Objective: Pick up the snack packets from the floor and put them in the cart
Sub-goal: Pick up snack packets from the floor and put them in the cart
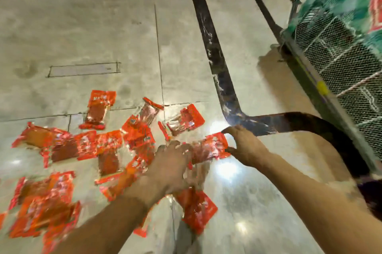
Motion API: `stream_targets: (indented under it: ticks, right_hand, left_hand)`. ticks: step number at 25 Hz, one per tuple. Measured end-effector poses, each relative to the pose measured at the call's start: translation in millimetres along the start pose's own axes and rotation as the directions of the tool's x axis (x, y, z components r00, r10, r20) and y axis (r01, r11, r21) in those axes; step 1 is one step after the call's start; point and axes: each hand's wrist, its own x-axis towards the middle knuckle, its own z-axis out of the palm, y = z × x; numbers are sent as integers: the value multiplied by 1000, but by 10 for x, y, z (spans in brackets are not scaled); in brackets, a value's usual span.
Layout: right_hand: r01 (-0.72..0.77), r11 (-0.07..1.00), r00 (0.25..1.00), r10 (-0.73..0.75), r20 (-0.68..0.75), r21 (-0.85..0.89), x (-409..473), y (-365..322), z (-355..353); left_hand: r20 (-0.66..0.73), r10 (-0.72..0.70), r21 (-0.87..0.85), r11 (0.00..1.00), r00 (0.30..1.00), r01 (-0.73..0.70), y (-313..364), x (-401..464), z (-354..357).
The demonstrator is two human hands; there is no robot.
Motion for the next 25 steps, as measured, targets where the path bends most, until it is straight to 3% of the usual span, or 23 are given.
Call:
stream_targets:
  ticks: [5, 9, 13, 18, 21, 23, 25]
  right_hand:
    - [91, 994, 994, -88, 58, -63, 1175, 127, 1078]
    - [193, 938, 981, -175, 88, -288, 1590, 87, 1424]
    - [150, 938, 987, -126, 95, -314, 1585, 72, 1494]
    - [-15, 998, 988, 24, 155, -62, 1396, 193, 1611]
    - [-83, 994, 989, 74, 132, 71, 1264, 256, 1731]
    - [-112, 976, 992, 99, 79, 184, 1090, 327, 1673]
    - [-168, 903, 985, 168, 36, 395, 751, 419, 1465]
  left_hand:
    - [149, 299, 55, 949, 942, -310, 35, 655, 1447]
    - [150, 365, 113, 917, 919, -382, -46, 806, 1793]
    - [160, 349, 118, 922, 923, -369, 22, 889, 1834]
    - [225, 298, 126, 935, 928, -331, 206, 910, 1782]
    - [238, 211, 78, 969, 948, -236, 224, 869, 1748]
    - [164, 132, -40, 991, 978, -127, 194, 756, 1573]
    - [60, 16, -263, 965, 998, 0, 159, 518, 1297]
